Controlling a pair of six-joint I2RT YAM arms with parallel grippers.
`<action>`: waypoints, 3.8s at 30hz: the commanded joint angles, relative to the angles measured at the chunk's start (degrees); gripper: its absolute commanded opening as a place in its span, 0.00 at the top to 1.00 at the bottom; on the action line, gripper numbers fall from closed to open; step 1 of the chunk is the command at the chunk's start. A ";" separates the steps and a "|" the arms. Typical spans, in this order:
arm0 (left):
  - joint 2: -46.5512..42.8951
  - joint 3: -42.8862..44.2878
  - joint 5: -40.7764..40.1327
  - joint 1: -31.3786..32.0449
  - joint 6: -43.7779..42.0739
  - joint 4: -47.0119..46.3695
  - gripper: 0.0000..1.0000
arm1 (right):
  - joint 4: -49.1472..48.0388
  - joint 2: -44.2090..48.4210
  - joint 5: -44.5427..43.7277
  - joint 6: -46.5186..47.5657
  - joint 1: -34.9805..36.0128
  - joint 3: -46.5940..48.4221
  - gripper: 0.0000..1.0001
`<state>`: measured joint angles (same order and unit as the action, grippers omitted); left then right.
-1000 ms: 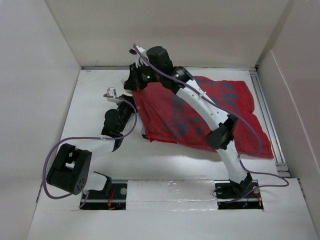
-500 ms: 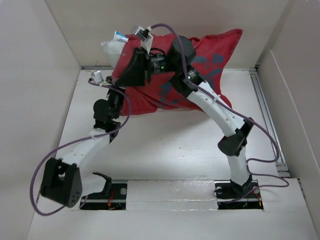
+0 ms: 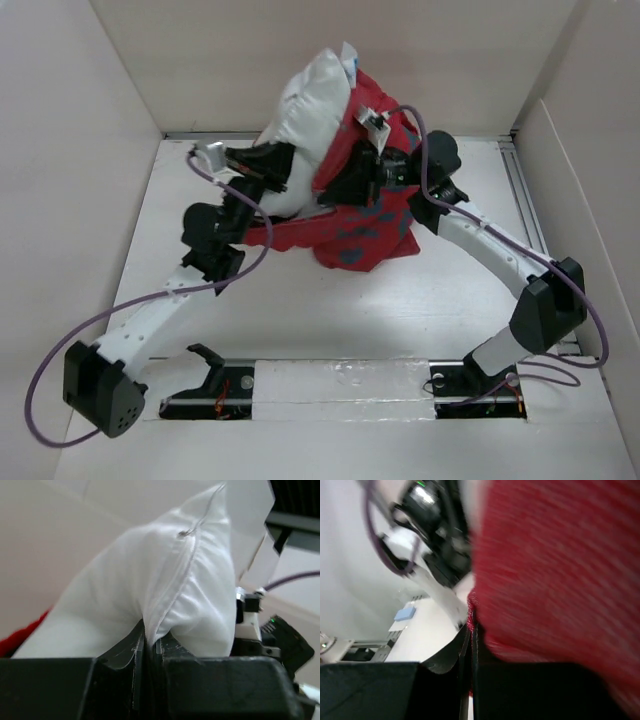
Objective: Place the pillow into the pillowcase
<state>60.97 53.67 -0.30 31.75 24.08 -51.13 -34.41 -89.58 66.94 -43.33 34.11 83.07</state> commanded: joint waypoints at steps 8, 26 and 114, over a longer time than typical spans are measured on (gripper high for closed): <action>15.91 -17.11 6.80 13.32 5.19 -14.60 1.00 | 7.04 14.35 -10.32 14.20 -10.11 -24.71 1.00; 20.59 -26.85 -8.99 23.98 7.38 -20.93 1.00 | 28.00 2.84 -13.66 21.07 -2.23 -15.25 1.00; -18.76 -38.75 -27.18 -6.43 25.03 27.33 0.00 | 33.33 -17.49 -24.10 19.58 8.17 12.92 0.00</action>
<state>48.60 10.61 -15.77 25.41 44.45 -42.68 -8.34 -110.54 55.77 -33.56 44.29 98.83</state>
